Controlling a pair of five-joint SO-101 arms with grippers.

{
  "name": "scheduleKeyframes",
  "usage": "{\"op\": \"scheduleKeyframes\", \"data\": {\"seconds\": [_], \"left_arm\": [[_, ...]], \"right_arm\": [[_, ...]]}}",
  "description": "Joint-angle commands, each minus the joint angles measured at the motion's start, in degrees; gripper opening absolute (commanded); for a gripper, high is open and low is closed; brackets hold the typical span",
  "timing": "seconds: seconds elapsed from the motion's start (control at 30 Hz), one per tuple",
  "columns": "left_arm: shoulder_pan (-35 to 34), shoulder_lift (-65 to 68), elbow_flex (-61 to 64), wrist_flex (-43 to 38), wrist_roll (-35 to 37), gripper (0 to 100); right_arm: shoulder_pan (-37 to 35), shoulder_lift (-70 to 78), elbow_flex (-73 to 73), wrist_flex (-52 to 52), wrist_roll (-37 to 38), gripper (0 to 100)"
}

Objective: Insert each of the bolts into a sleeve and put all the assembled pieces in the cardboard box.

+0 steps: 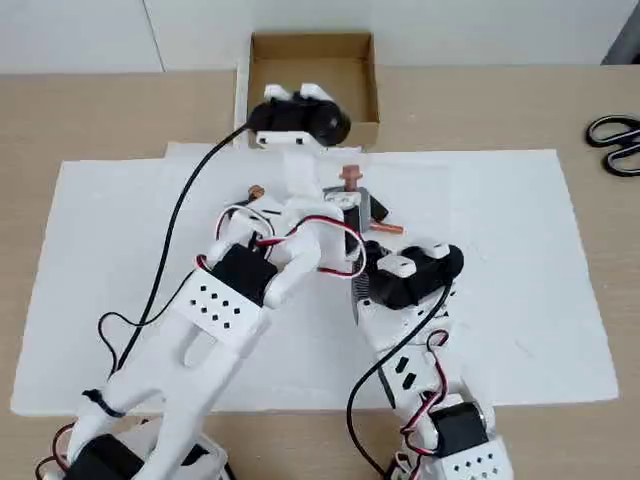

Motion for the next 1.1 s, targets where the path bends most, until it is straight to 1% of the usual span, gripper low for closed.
{"op": "scheduleKeyframes", "data": {"seconds": [0.0,0.13,0.17,0.27,0.33,0.5,0.57,0.67,0.73,0.93,1.07], "left_arm": [[0.1,-2.9,-0.4,-0.6,-0.1,1],[0.0,-5.6,-0.2,-0.8,-0.1,1],[-0.2,-7.0,-0.1,-1.8,-0.3,1],[-3.5,-10.4,0.8,-6.9,-0.5,1],[-4.7,-11.7,2.1,-9.7,-2.6,1],[-1.8,-14.0,7.5,-10.6,-3.8,1],[-0.9,-15.0,10.2,-14.0,-3.8,1],[-1.0,-15.9,14.6,-21.8,-4.0,1],[-1.1,-15.9,16.6,-24.5,-4.0,1],[-0.9,-15.7,16.8,-25.0,-4.0,1],[-0.8,-15.7,16.9,-24.9,-4.0,1]], "right_arm": [[0.4,-1.5,0.4,-1.2,-5.2,0.4],[0.4,-1.5,0.4,-3.4,-5.5,0.4],[0.3,-1.5,0.4,-3.4,-5.5,0.4],[0.4,-1.5,0.4,-3.3,-5.5,0.4],[0.4,-1.5,0.4,-3.3,-5.5,0.4],[0.4,-1.4,0.4,-3.2,-5.5,0.4],[0.4,-1.4,0.4,-3.1,-5.5,0.4],[0.4,-1.4,0.4,-2.9,-5.5,0.4],[0.3,-1.5,0.4,-2.9,-5.5,0.4],[0.0,-1.5,0.4,-2.9,-5.5,0.4],[-1.9,-1.5,0.4,-2.9,-5.5,0.4]]}}
